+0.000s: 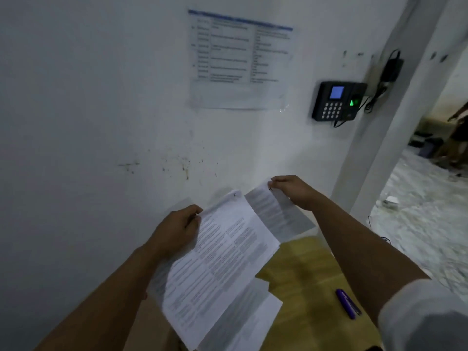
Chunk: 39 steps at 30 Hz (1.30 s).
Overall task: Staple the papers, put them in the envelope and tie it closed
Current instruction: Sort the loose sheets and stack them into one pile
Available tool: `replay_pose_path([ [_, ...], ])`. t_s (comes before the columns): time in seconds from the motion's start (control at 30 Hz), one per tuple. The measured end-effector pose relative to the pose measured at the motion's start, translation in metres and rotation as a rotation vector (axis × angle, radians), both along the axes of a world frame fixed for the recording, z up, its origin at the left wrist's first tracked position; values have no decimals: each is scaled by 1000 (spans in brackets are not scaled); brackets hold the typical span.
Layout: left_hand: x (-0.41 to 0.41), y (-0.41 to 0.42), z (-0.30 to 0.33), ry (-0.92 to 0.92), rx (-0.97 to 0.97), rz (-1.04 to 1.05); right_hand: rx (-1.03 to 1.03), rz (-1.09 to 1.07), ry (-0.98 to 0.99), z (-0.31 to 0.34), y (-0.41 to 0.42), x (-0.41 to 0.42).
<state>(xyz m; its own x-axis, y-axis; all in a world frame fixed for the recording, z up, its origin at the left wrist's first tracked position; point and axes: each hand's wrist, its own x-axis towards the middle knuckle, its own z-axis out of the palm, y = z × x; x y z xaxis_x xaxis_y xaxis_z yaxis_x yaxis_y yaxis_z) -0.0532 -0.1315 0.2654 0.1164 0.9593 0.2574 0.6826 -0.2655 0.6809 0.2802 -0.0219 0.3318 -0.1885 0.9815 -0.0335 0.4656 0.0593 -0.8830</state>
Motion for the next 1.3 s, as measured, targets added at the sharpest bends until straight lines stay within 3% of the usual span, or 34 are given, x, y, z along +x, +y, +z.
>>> replay_pose_path([
  [0.33, -1, -17, 38, -72, 206, 74, -136, 271, 238, 47, -35, -65],
  [0.53, -15, -29, 48, -113, 109, 63, -166, 369, 205, 66, -51, -79],
  [0.8, -20, -31, 55, -31, 153, 140, -250, 451, 268, 78, -63, -96],
  [1.03, -24, -33, 65, -109, 123, 176, -272, 379, 330, 83, -65, -102],
  [1.17, -25, -35, 66, -180, 118, 229, 113, 312, 91, 74, -68, -103],
  [1.3, -25, -39, 67, -208, 132, 196, 272, 214, 111, 64, -62, -103],
])
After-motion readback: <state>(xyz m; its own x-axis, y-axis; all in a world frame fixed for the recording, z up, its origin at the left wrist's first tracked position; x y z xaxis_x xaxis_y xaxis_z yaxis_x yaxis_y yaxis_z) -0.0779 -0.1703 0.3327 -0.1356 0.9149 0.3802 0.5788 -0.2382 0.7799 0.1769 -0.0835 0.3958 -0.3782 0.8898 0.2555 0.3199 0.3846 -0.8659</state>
